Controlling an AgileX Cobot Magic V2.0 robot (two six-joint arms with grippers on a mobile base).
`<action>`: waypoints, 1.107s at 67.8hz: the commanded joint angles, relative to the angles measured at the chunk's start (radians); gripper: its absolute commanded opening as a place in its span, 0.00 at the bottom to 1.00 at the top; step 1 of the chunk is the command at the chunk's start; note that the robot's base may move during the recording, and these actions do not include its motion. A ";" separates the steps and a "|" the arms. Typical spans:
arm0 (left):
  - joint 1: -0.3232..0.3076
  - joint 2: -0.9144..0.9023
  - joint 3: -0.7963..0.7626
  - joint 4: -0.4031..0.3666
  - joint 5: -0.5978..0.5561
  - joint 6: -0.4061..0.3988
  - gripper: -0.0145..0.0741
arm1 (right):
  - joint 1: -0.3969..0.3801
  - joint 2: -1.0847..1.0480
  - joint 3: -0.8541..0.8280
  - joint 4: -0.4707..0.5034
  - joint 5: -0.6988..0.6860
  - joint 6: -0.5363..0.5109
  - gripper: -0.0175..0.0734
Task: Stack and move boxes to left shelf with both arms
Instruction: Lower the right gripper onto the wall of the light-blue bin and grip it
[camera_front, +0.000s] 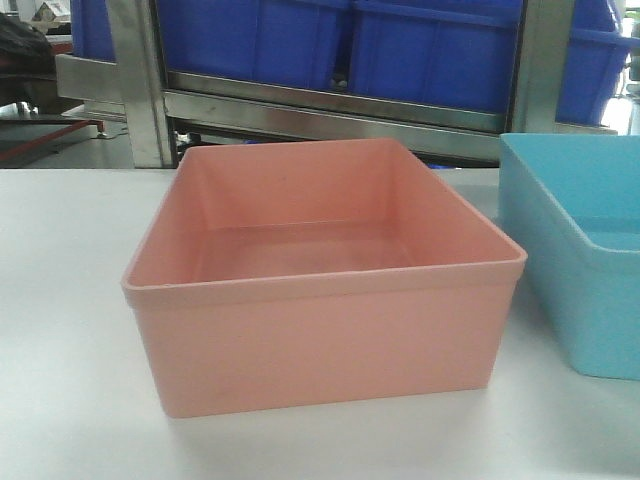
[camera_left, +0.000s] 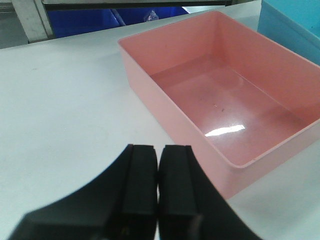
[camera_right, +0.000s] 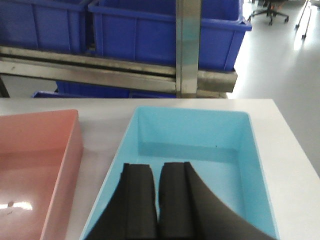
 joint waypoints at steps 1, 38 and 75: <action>-0.008 0.001 -0.030 0.001 -0.090 -0.002 0.15 | -0.001 0.131 -0.119 0.006 0.011 -0.002 0.52; -0.008 0.001 -0.030 -0.001 -0.090 -0.002 0.15 | -0.215 0.794 -0.644 -0.062 0.497 -0.008 0.84; -0.008 0.001 -0.030 -0.003 -0.090 -0.002 0.15 | -0.332 1.227 -0.684 -0.065 0.272 -0.220 0.84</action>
